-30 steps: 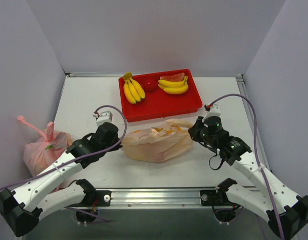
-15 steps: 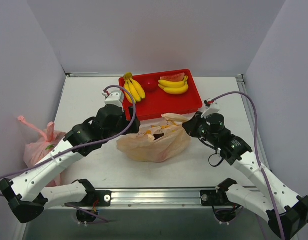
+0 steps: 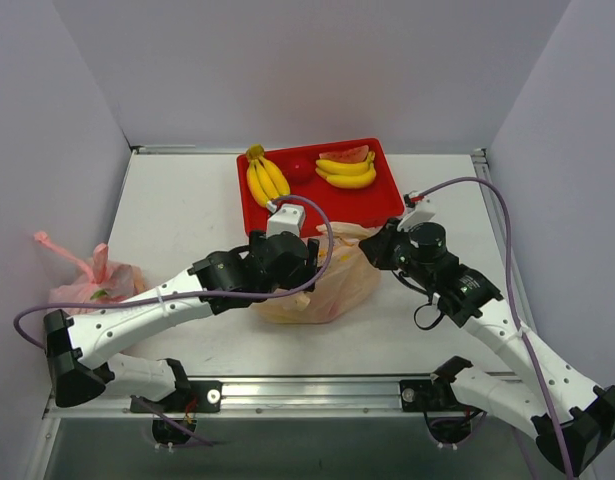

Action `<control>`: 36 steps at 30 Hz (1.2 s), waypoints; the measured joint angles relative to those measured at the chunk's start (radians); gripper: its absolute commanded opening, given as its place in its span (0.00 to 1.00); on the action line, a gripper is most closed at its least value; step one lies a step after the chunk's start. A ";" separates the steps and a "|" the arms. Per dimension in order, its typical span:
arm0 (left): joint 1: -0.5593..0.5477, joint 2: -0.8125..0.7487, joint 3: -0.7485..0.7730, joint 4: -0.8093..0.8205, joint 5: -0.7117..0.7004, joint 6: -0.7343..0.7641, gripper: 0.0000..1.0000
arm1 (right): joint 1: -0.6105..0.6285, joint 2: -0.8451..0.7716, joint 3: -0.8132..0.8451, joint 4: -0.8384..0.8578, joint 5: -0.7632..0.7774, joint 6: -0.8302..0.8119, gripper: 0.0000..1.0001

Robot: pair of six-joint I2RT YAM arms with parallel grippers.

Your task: Untie the knot of the plastic bag and take out the fruit

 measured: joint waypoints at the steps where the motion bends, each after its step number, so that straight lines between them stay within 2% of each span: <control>1: -0.002 0.008 -0.015 -0.003 -0.022 -0.014 0.93 | 0.003 0.000 0.000 0.000 0.002 0.000 0.00; 11: 0.021 0.068 -0.164 -0.063 -0.171 -0.101 0.91 | 0.010 -0.019 -0.014 -0.001 0.013 0.001 0.01; 14: 0.083 0.057 -0.200 -0.055 -0.185 -0.111 0.88 | 0.012 -0.037 -0.034 -0.003 0.018 -0.002 0.03; 17: 0.209 0.005 -0.266 -0.055 -0.182 -0.103 0.84 | -0.003 -0.059 -0.054 -0.019 0.051 -0.005 0.04; 21: 0.374 -0.118 -0.348 -0.050 -0.149 -0.069 0.76 | -0.039 -0.094 -0.104 -0.040 0.074 0.005 0.04; 25: 0.438 -0.218 -0.366 -0.009 -0.071 -0.037 0.52 | -0.051 -0.103 -0.154 -0.069 0.060 0.013 0.08; 28: 0.453 -0.258 -0.375 0.010 -0.006 -0.008 0.33 | -0.055 -0.090 -0.154 -0.100 0.042 0.003 0.26; 29: 0.457 -0.270 -0.381 0.018 0.027 0.003 0.20 | -0.058 -0.087 -0.153 -0.113 0.038 -0.003 0.43; 31: 0.460 -0.287 -0.388 0.030 0.087 0.018 0.12 | -0.061 -0.081 -0.137 -0.152 0.022 -0.029 0.60; 32: 0.461 -0.295 -0.392 0.038 0.119 0.024 0.04 | -0.062 -0.080 -0.120 -0.176 0.013 -0.049 0.71; 36: 0.463 -0.318 -0.396 0.069 0.224 0.040 0.00 | -0.049 -0.058 0.034 -0.299 -0.028 -0.147 0.85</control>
